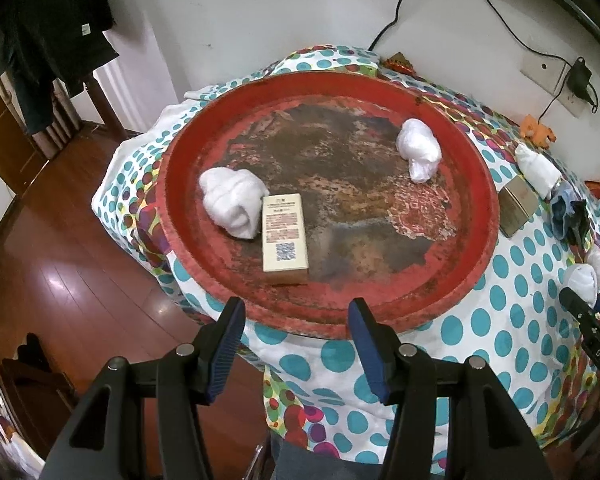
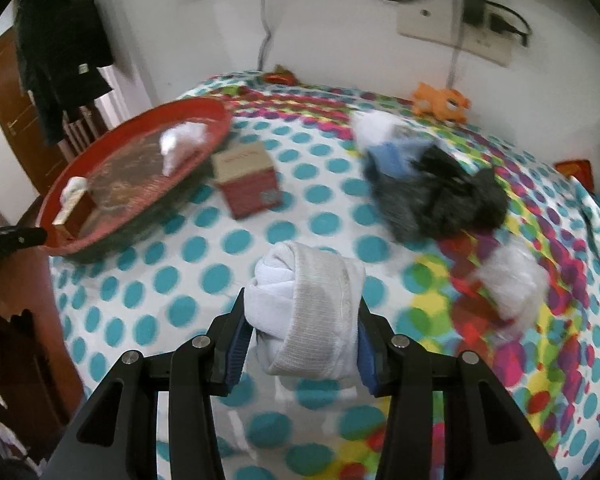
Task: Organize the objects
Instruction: 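Carry the white rolled sock onto the red tray and open the right tool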
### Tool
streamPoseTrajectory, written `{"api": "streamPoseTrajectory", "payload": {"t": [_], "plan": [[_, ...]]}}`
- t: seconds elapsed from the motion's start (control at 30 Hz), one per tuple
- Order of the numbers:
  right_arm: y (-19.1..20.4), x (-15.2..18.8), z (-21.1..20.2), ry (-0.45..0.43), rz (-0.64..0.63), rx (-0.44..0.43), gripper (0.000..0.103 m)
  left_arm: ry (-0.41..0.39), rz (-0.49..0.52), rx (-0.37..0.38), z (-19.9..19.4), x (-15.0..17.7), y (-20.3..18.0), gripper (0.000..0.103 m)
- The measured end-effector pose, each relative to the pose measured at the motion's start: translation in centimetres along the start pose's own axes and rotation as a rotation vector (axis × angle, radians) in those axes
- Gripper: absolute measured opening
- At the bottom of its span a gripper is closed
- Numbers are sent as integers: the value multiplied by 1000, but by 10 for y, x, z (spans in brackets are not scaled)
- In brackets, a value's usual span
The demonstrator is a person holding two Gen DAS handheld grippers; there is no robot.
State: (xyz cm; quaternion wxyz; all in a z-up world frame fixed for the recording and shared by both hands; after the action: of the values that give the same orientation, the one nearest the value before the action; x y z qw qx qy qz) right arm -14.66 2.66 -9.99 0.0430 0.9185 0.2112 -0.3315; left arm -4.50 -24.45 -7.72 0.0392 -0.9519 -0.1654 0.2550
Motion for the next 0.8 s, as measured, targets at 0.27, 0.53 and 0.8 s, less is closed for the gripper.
{"api": "streamPoseTrajectory", "payload": {"t": [0.27,0.53,0.8], "plan": [[66,-37,-9,-46,-102,-80,44,-15,-26,-18,-7,-1,14,55],[125,-65,0,-51,-182,-150,44,-23,-60,-25,-14,-1,31,55],[166,-80,32,-8,-252,-142,44,-20,-103,-45,-18,2,54,55]]}}
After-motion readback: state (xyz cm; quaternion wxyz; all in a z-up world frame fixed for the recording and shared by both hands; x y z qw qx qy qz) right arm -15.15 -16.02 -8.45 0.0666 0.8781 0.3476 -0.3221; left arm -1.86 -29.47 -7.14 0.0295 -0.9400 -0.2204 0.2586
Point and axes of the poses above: each gripper's, at about its wrist camera, not at the fingertips, and z roughly the way its jaws point, y to its left, x to its underside, the point moved 6 cm from there along z, roughly the way its jaws point, and after that the axes turned 12 degrees about x, right-handed, at the moved point
